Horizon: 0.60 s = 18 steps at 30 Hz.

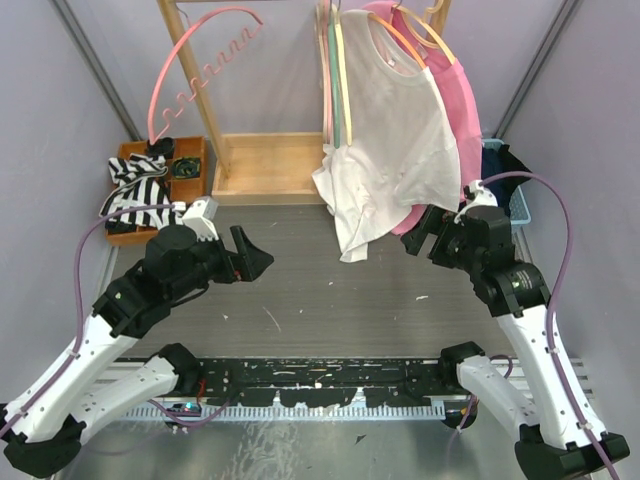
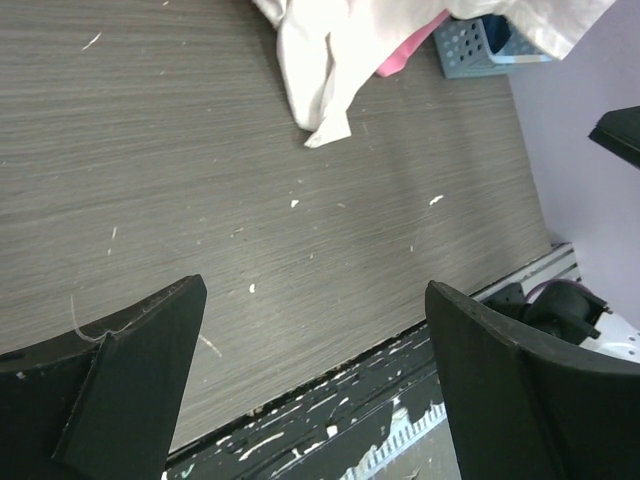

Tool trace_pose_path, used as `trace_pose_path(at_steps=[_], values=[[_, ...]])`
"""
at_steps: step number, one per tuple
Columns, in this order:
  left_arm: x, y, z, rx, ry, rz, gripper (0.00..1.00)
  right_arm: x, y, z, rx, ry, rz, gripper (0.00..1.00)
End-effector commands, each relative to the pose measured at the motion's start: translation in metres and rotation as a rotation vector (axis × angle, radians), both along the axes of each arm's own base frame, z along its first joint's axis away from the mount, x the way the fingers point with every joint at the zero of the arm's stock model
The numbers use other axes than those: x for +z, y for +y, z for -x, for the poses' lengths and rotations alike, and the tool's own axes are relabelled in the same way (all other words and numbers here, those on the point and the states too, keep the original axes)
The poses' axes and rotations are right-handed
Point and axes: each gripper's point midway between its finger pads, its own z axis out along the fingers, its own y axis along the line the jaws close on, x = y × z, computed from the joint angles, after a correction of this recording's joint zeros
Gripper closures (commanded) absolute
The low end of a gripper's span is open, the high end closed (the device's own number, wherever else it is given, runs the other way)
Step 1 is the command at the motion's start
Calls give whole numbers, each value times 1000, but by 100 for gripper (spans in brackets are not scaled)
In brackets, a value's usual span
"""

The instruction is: Place the t-shirt on the hanger

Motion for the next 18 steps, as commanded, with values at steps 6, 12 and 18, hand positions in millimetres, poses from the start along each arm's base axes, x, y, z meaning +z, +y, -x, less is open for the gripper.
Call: trace_pose_path(at_steps=[6,12,18], values=[[-11,14,23,-6,42,8,2,20,13,11,65,-137,-88,1],[-14,19,31,-16,45,4,2,30,16,14,88,-171,-106,1],[-18,23,28,-3,43,-29,2,35,20,10,105,-169,-110,1]])
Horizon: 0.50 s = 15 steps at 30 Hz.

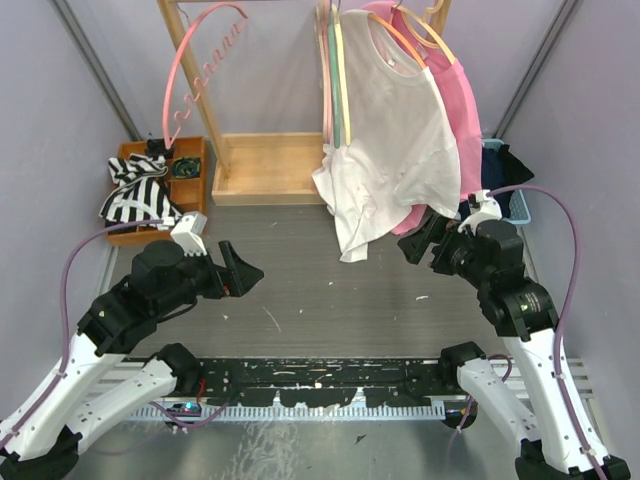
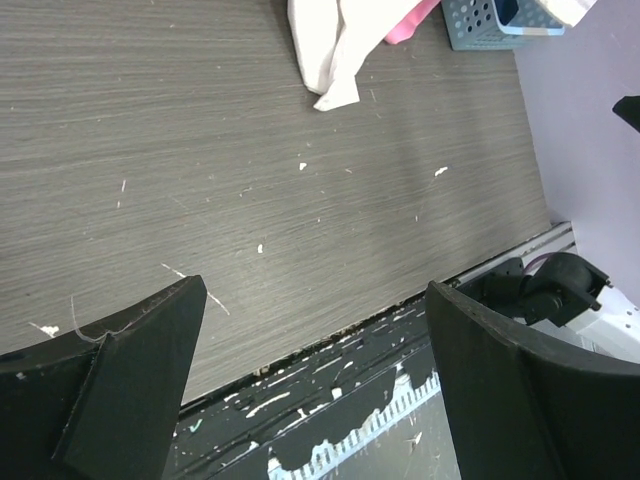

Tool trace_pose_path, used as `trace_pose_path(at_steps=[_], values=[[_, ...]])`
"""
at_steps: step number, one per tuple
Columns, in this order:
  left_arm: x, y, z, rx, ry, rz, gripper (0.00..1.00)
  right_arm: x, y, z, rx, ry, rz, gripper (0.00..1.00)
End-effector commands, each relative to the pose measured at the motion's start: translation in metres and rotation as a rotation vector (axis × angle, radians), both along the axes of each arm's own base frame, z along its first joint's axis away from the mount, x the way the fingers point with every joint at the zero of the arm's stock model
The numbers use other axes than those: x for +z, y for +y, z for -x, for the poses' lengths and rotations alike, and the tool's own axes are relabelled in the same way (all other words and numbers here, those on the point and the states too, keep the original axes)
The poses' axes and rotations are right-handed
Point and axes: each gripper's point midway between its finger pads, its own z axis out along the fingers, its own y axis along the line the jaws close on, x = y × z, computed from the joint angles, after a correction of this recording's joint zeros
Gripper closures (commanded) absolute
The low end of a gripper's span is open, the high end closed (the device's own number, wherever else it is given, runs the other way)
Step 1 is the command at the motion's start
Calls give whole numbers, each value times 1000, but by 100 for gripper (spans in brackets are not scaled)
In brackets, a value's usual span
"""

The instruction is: Place the t-shirt on the hanger

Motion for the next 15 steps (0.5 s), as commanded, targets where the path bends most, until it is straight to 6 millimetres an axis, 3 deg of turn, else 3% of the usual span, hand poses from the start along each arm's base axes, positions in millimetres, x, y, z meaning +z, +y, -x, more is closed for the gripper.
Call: trace_pose_path(at_steps=[1,15], values=[[-7,2,0,-2,3,-29,2,23,8,-8,27,-71,-31,1],[-8,8,0,22,-3,-28,2,22,9,-7,37,-69,-30,1]])
